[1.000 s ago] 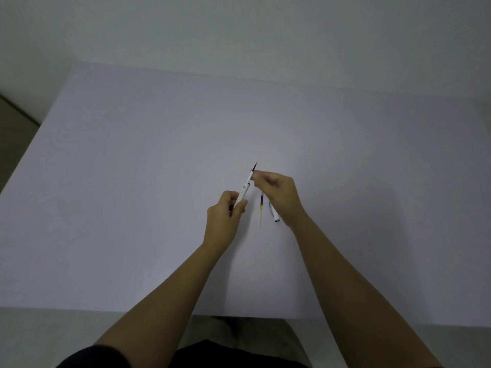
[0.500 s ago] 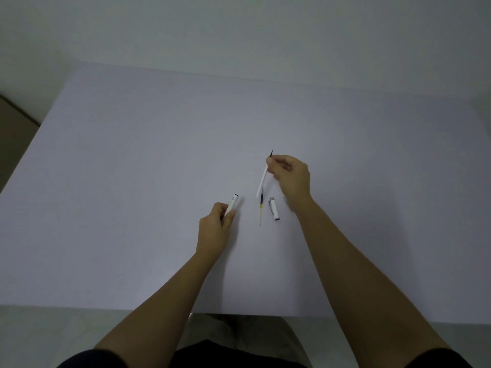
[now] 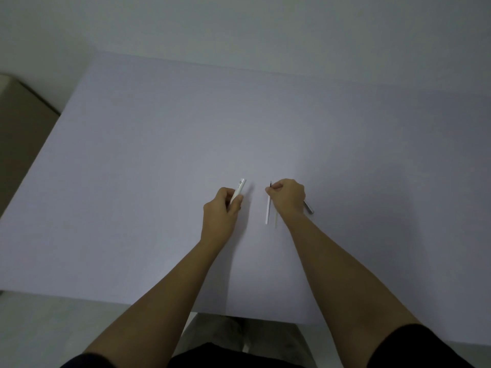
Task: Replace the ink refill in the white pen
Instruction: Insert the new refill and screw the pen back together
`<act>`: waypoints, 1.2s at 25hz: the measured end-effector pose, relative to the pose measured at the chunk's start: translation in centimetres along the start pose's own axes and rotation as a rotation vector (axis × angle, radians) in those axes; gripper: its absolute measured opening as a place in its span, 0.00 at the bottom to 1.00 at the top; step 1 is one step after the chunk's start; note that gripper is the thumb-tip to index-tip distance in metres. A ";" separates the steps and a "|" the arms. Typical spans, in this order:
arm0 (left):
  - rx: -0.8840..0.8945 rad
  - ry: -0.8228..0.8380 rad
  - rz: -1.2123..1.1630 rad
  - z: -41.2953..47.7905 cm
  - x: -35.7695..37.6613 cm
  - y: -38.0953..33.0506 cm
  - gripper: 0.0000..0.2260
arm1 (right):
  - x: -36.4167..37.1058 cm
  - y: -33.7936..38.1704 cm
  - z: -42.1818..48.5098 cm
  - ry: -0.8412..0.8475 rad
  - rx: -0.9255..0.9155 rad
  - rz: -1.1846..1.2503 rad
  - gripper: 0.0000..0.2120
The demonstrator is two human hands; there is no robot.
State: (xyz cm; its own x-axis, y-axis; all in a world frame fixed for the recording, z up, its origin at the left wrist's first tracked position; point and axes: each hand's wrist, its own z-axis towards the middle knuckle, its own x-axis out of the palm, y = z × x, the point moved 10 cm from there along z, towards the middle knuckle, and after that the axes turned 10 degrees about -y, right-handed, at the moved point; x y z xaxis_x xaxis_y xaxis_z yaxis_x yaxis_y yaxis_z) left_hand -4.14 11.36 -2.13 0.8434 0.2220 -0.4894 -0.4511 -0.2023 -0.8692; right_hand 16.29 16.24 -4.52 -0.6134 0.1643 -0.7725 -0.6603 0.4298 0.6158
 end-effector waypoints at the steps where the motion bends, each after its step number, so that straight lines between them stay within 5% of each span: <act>1: 0.002 -0.003 0.003 0.1 -0.1 0.0 0.04 | 0.2 -0.1 0.0 -0.005 0.003 -0.011 0.10; 19: -0.016 0.008 -0.015 0.6 0.4 -0.4 0.06 | -0.2 0.4 1.8 0.072 -0.080 -0.241 0.12; 30: 0.053 0.125 0.012 -0.5 2.4 -2.1 0.06 | -6.8 0.4 2.2 -0.085 0.153 0.358 0.09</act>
State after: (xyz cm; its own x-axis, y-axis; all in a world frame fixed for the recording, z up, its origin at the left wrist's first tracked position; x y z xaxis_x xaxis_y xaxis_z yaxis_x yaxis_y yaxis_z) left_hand -1.01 11.82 -1.48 0.8659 0.0983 -0.4904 -0.4739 -0.1525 -0.8673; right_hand 21.11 17.23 0.63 -0.7508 0.3978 -0.5273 -0.3351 0.4585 0.8231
